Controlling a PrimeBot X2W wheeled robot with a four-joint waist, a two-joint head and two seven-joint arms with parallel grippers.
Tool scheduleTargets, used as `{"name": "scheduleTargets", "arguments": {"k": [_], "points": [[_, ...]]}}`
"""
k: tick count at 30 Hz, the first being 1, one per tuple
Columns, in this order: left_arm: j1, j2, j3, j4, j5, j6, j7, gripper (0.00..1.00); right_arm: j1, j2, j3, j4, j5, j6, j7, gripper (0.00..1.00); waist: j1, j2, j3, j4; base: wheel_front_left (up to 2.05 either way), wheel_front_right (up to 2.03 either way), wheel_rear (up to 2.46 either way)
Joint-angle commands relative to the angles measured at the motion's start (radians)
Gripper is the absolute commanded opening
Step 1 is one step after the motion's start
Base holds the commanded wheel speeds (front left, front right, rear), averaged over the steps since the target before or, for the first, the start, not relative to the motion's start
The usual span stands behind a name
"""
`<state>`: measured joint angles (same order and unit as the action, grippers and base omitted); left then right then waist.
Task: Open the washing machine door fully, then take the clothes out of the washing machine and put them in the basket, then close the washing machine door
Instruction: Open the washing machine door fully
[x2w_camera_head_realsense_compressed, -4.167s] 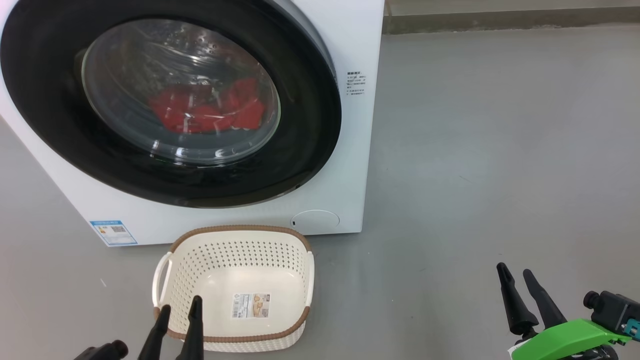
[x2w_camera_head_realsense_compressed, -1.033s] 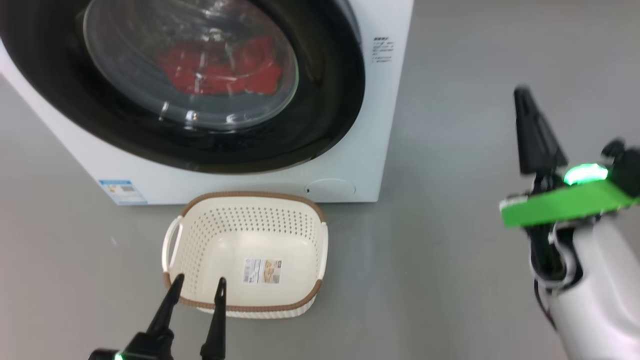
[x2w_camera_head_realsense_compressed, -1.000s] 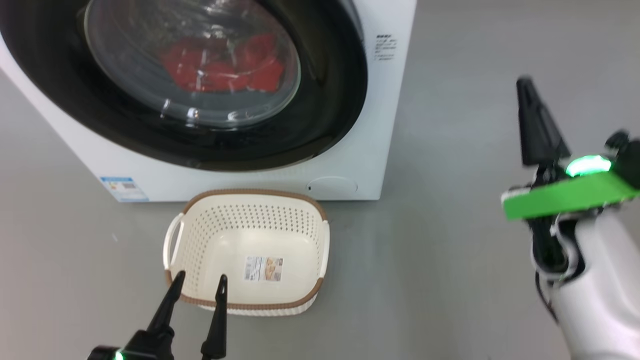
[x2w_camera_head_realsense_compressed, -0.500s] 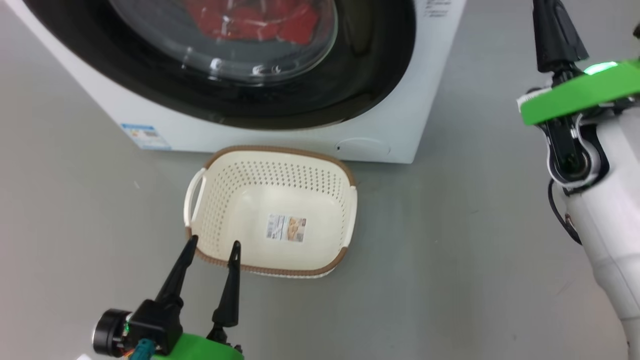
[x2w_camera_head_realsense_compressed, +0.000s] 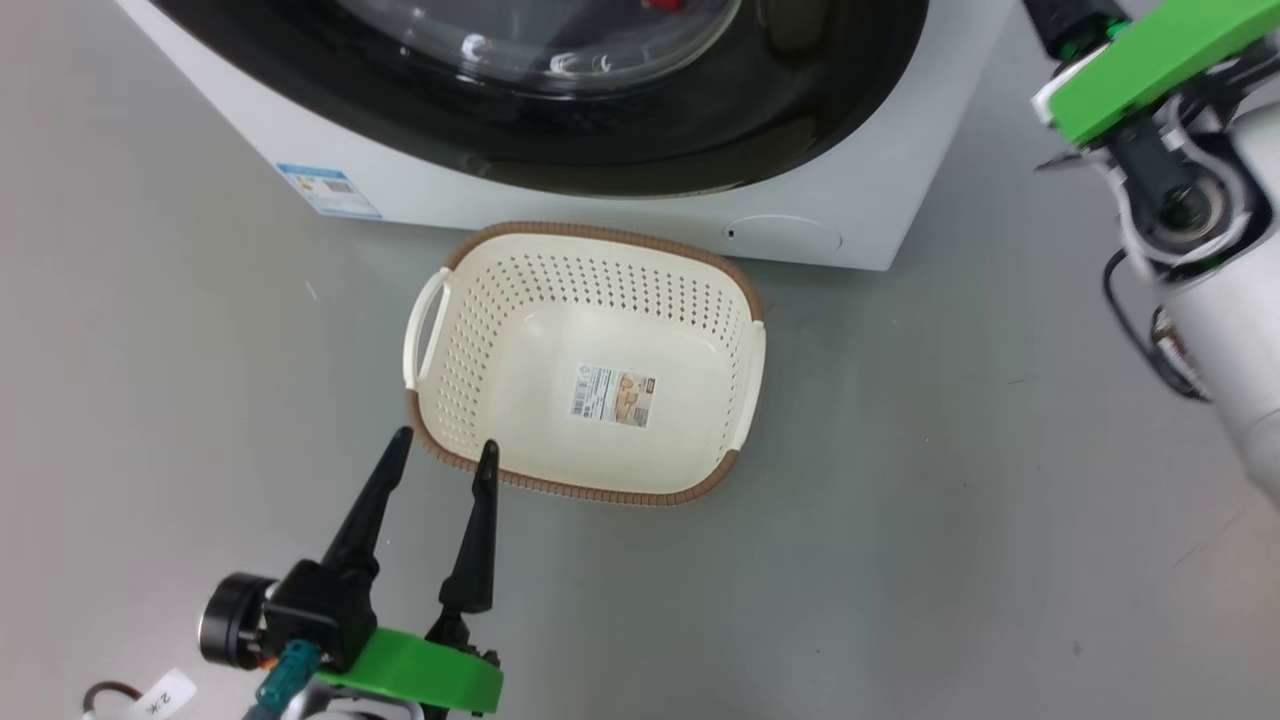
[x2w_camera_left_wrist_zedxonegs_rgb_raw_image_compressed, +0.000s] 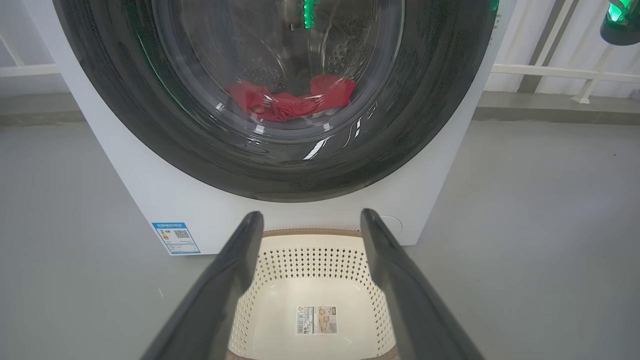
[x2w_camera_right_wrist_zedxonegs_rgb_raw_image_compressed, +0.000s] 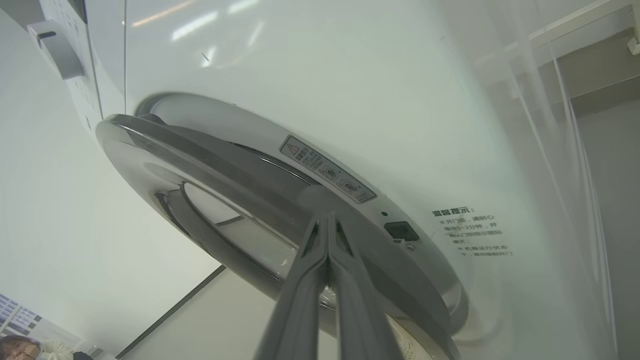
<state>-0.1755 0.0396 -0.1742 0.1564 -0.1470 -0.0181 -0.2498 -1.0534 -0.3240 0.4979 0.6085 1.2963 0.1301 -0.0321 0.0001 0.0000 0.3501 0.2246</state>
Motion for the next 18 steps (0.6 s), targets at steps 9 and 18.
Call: {"name": "scheduleTargets", "arguments": {"k": [9, 18], "points": [[-0.054, 0.011, 0.005, -0.024, -0.019, 0.008, -0.012, 1.00, -0.117, -0.038, -0.041, 0.028, 0.286, 0.001, 0.273, 0.00, -0.0001, 0.0000, 0.060, 0.030, 0.00, 0.00, 0.00], [-0.081, 0.011, -0.013, -0.024, -0.031, 0.013, -0.012, 1.00, -0.201, -0.014, -0.096, 0.108, 0.399, 0.001, 0.438, 0.00, -0.0001, 0.0000, 0.104, 0.044, 0.00, 0.00, 0.00]]}}
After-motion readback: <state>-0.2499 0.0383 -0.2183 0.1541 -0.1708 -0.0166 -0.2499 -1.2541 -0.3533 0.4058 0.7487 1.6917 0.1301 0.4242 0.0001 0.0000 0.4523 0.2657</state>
